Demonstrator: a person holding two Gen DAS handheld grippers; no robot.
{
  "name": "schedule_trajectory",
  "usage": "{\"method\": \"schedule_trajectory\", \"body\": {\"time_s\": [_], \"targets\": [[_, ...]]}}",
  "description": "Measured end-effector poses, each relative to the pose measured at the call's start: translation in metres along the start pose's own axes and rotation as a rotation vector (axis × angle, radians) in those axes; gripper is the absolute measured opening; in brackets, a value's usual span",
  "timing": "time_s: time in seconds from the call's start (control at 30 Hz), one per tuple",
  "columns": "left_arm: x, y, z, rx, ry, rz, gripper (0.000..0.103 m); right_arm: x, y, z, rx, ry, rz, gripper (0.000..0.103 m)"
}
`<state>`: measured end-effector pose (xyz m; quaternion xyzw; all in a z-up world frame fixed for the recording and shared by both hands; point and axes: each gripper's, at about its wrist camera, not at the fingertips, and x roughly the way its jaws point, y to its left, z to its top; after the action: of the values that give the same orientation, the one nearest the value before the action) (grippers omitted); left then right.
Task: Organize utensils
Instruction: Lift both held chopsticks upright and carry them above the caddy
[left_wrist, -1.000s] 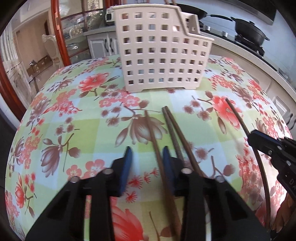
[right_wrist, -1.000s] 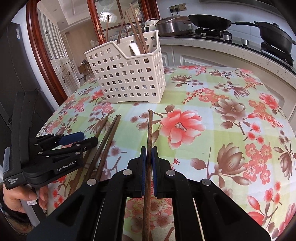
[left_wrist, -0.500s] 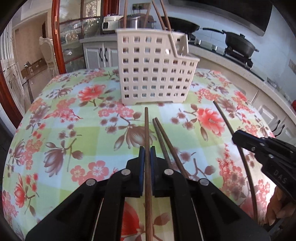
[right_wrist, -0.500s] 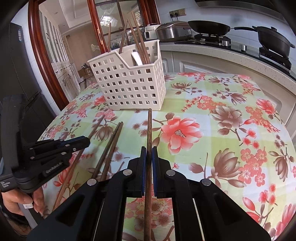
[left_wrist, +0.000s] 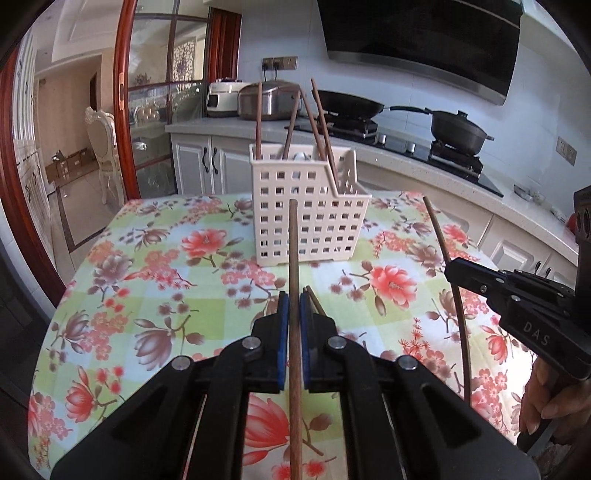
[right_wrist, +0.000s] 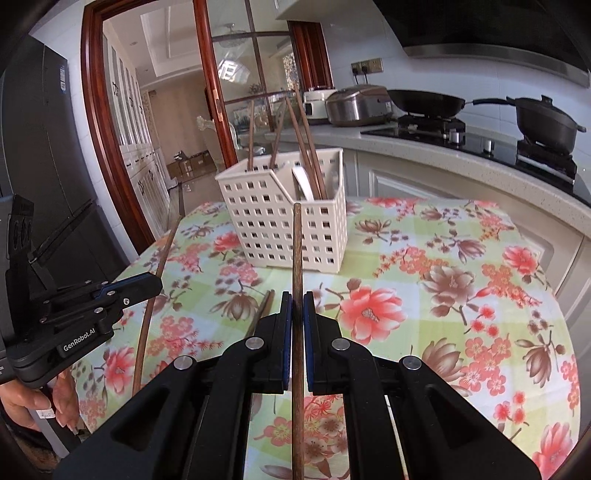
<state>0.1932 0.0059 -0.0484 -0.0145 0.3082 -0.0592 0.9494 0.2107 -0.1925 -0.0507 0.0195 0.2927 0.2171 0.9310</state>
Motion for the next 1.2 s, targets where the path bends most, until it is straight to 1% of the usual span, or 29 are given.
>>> {"method": "schedule_trajectory", "body": {"time_s": [0.2,0.47,0.87,1.2], "targets": [[-0.027,0.000,0.006,0.005,-0.065,0.001,0.006,-0.016,0.011,0.008,-0.029,-0.036,-0.004,0.006],[-0.052,-0.002,0.010,0.013,-0.120,-0.003,0.006,-0.036,0.025,0.015,-0.062,-0.078,-0.004,0.006],[-0.069,-0.002,0.008,0.018,-0.149,-0.005,0.006,-0.049,0.039,0.017,-0.107,-0.109,-0.012,0.006],[-0.074,0.000,0.007,0.012,-0.159,-0.002,0.006,-0.052,0.041,0.017,-0.115,-0.126,-0.016,0.006]]}}
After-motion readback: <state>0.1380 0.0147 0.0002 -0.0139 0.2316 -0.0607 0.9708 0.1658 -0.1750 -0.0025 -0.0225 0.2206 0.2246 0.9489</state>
